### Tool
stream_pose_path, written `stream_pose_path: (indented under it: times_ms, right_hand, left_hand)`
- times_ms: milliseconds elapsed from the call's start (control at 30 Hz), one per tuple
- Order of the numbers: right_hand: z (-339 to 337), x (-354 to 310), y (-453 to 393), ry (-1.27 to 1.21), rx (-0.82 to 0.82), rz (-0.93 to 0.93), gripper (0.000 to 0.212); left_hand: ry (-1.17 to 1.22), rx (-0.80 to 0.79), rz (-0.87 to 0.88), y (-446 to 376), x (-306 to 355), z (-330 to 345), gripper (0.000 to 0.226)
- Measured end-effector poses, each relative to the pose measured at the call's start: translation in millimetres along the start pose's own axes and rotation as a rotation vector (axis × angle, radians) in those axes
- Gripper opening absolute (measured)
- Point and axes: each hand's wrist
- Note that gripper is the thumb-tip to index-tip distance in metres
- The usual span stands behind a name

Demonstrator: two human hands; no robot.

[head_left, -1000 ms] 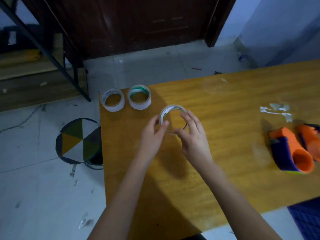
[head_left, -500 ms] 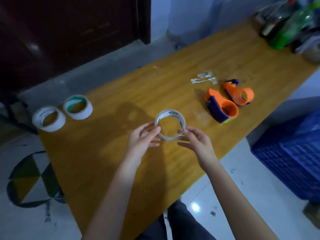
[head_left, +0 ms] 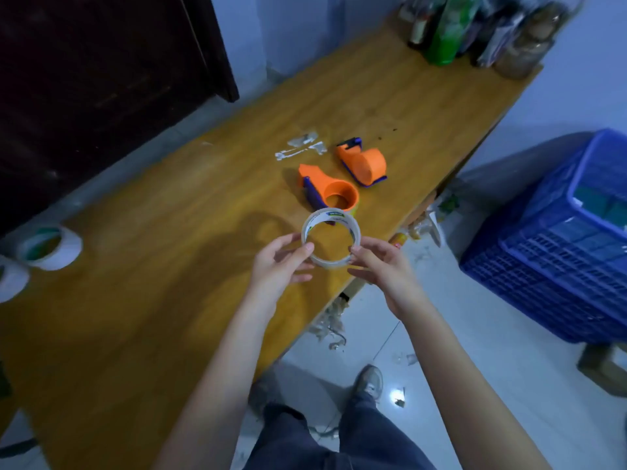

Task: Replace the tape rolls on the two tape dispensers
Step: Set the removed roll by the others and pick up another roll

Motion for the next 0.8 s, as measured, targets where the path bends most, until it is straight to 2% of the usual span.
stream_pose_path:
  times_ms: [167, 300, 500, 633, 800]
  right_hand:
    - [-70, -26, -15, -0.012, -0.005, -0.003, 0.033]
    - [-106, -51, -26, 0.001, -0.046, -0.009, 0.036]
    - [-128, -83, -54, 0.019, -0.089, 0.017, 0.032]
    - [-136, -99, -83, 0.001, -0.119, 0.057, 0.02]
    - [-139, -129, -123, 0.081, -0.131, 0.073, 0.034]
  left_hand:
    - [-0.002, 0.019, -0.001, -4, -2, 78, 0.02]
    - [-0.019, 0.028, 0.008, -12, 6, 118, 0.036]
    - [-0.031, 0.058, 0.019, -37, 15, 148, 0.033]
    - [-0.031, 0.09, 0.026, -64, 15, 163, 0.03]
    - [-0.011, 0.116, 0.019, -103, 13, 175, 0.033]
Point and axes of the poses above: each hand's wrist, its own y-axis away from the middle knuckle, its own z-axis out of the palm, x = y × z, and after that the axes turned 13 degrees about z, right-handed
